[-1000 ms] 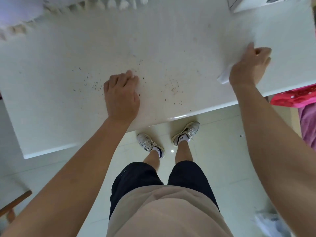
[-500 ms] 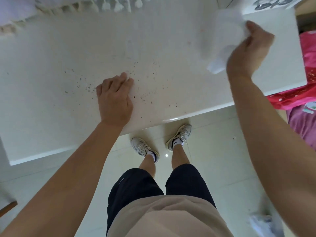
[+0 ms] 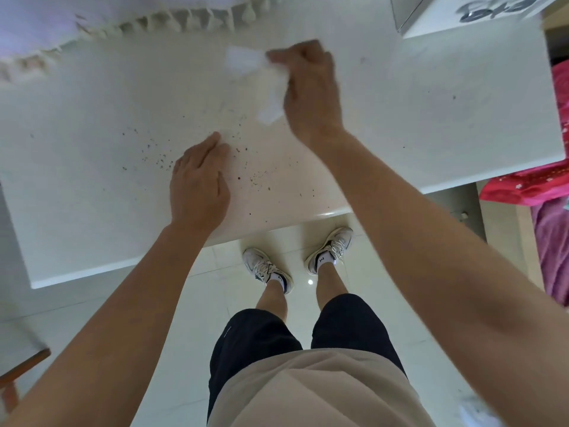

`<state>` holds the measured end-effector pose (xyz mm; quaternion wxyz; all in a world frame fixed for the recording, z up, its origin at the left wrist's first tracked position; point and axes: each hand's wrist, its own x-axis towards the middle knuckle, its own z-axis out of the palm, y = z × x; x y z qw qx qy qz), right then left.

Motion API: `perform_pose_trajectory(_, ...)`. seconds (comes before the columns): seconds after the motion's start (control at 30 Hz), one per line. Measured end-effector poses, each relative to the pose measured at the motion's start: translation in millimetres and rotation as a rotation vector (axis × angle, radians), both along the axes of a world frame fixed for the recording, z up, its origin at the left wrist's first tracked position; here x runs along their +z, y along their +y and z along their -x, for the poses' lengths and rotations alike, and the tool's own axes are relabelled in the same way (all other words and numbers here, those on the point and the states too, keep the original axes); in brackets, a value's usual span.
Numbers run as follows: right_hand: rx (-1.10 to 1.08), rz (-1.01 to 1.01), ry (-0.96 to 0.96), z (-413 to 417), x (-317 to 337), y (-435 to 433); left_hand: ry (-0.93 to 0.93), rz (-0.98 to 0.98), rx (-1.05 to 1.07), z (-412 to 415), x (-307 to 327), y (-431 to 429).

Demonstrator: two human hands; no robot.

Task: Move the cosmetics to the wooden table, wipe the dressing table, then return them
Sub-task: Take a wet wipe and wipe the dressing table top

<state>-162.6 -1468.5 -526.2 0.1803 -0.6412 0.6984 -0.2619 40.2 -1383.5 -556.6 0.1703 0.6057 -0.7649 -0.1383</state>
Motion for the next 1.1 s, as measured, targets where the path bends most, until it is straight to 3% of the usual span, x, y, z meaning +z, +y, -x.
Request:
perform_pose_trajectory(0.13, -0.348, -0.016, 0.007, 73.7, 7.4, -22.8, -0.085, 0.096, 0.08, -14.1, 7.4, -5.9)
perform_pose_trajectory(0.27, -0.474, -0.271, 0.293, 82.2, -13.4, -41.1, -0.144, 0.035, 0.197, -36.8, 12.2, -26.1)
perform_pose_trajectory(0.37, -0.306, -0.28, 0.429, 27.0, -24.2, -60.0, -0.193, -0.045, 0.235, -51.6, 10.8, -39.9)
perform_pose_trajectory(0.53, 0.346, -0.169, 0.331, -72.7, -26.3, -67.8, -0.274, -0.116, 0.217, -66.2, 7.6, -55.0)
perform_pose_trajectory(0.6, 0.477, -0.101, 0.299, -68.1, -22.9, -59.4, -0.256, -0.12, 0.193, -66.9, 6.2, -57.3)
perform_pose_trajectory(0.63, 0.423, -0.044, 0.309, -54.7, -20.9, -56.3, -0.235, -0.125, 0.203, -65.9, 6.2, -57.9)
perform_pose_trajectory(0.7, 0.118, 0.031, 0.338, -13.0, -18.8, -53.2, -0.2, -0.143, 0.25, -62.7, 4.1, -56.0)
perform_pose_trajectory(0.77, -0.251, -0.013, 0.349, 38.5, -18.4, -57.7, -0.179, -0.146, 0.283, -60.0, 0.9, -54.6)
perform_pose_trajectory(0.83, -0.454, -0.133, 0.369, 73.8, -16.6, -71.0, -0.171, -0.146, 0.285, -60.3, -0.6, -54.7)
perform_pose_trajectory(0.97, -0.469, -0.312, 0.374, 59.8, -19.2, -108.4, -0.16, -0.157, 0.284, -66.0, -1.6, -55.5)
perform_pose_trajectory(1.1, -0.246, -0.214, 0.366, -16.6, -23.2, -110.7, -0.156, -0.173, 0.287, -66.7, 1.3, -57.4)
